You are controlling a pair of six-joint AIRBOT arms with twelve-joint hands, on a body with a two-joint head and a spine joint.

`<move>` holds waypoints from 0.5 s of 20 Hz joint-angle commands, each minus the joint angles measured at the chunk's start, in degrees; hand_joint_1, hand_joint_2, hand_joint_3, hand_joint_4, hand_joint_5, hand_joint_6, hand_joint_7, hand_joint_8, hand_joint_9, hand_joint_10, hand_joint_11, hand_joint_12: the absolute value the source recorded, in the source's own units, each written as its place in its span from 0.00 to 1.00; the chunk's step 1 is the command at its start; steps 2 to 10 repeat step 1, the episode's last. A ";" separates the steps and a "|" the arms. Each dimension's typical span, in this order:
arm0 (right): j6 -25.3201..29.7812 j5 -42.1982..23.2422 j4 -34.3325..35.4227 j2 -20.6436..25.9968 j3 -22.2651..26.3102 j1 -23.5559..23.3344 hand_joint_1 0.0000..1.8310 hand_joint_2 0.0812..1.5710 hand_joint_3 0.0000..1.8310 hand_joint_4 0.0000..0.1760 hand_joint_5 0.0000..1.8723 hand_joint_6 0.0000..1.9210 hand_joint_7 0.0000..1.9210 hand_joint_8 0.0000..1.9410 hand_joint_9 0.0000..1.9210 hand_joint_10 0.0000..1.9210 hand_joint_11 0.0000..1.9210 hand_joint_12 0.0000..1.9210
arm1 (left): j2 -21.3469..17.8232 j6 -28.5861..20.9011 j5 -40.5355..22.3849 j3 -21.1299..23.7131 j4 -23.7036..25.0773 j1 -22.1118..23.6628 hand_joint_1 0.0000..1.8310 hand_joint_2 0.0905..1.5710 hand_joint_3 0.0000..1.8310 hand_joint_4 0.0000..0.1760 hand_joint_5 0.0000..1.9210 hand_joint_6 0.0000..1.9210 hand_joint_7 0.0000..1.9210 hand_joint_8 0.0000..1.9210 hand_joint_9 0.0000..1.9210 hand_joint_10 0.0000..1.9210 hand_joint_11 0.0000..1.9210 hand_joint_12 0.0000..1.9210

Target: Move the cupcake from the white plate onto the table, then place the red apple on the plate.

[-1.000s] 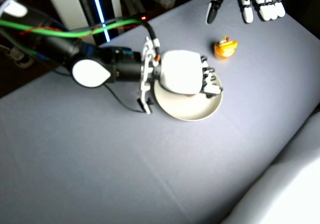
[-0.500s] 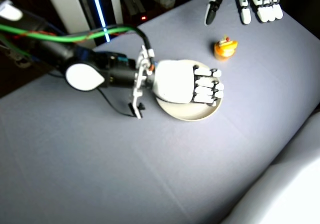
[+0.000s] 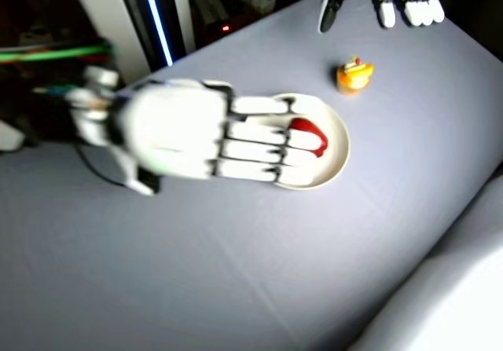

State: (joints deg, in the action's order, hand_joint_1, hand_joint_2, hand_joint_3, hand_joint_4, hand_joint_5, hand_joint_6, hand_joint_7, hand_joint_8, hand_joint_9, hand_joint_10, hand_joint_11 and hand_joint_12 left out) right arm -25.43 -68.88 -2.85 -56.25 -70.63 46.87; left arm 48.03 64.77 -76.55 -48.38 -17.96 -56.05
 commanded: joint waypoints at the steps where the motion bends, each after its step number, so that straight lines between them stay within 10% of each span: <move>1: 0.25 -11.99 4.16 0.89 0.67 1.50 0.39 0.47 0.00 1.00 0.00 0.00 0.00 0.00 0.00 0.00 0.00 0.00 | -0.81 -1.15 -9.05 -0.07 0.84 0.04 0.40 0.48 0.00 1.00 0.00 0.00 0.00 0.00 0.00 0.00 0.00 0.00; 10: 0.25 -11.99 4.16 0.89 0.67 1.50 0.39 0.47 0.00 1.00 0.00 0.00 0.00 0.00 0.00 0.00 0.00 0.00 | -0.81 -1.15 -9.05 -0.07 0.84 0.04 0.40 0.48 0.00 1.00 0.00 0.00 0.00 0.00 0.00 0.00 0.00 0.00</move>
